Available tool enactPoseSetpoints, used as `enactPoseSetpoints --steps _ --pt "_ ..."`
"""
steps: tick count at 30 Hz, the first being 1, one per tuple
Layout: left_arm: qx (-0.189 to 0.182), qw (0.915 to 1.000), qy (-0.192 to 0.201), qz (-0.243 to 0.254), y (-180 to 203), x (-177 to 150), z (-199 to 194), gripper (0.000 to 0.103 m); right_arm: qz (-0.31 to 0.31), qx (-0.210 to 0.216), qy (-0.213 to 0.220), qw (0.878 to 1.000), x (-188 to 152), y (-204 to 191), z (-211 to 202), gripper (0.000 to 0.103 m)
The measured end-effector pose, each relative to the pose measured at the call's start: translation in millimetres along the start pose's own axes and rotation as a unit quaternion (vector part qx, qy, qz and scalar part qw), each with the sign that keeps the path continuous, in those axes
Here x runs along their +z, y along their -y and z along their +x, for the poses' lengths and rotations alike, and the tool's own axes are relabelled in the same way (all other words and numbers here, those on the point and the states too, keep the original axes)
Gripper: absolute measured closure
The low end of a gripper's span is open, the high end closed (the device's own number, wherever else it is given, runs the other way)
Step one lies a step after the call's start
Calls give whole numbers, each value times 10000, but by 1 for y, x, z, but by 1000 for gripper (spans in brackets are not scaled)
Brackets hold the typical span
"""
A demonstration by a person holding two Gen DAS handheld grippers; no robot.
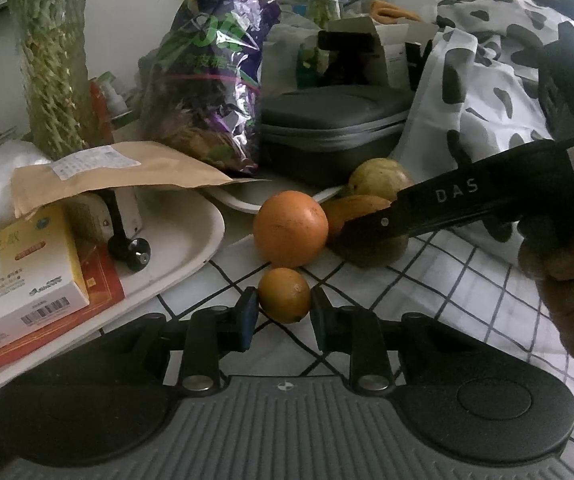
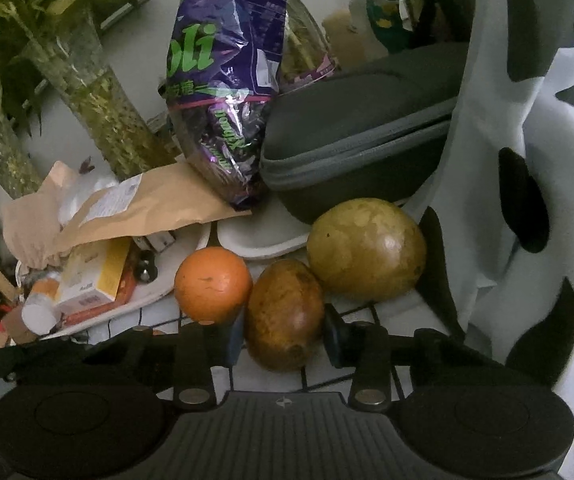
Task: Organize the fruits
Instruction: 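Grasp the brown oval fruit with the right gripper while the left holds the tangerine, then carry both fruits to the floral plate and open the left gripper on the tangerine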
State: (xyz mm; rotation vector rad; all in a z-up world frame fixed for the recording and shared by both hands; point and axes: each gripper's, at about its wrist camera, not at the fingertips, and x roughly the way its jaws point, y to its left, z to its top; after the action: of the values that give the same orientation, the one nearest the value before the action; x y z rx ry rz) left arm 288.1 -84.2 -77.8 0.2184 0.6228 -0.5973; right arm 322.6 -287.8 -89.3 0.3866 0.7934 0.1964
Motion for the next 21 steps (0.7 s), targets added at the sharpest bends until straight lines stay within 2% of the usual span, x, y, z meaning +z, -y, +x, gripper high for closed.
enactPoseSetpoints --steps 21 --pt "9 9998 213 -61 22 1 -59 76 -604 125 102 9980 -19 -29 -62 63"
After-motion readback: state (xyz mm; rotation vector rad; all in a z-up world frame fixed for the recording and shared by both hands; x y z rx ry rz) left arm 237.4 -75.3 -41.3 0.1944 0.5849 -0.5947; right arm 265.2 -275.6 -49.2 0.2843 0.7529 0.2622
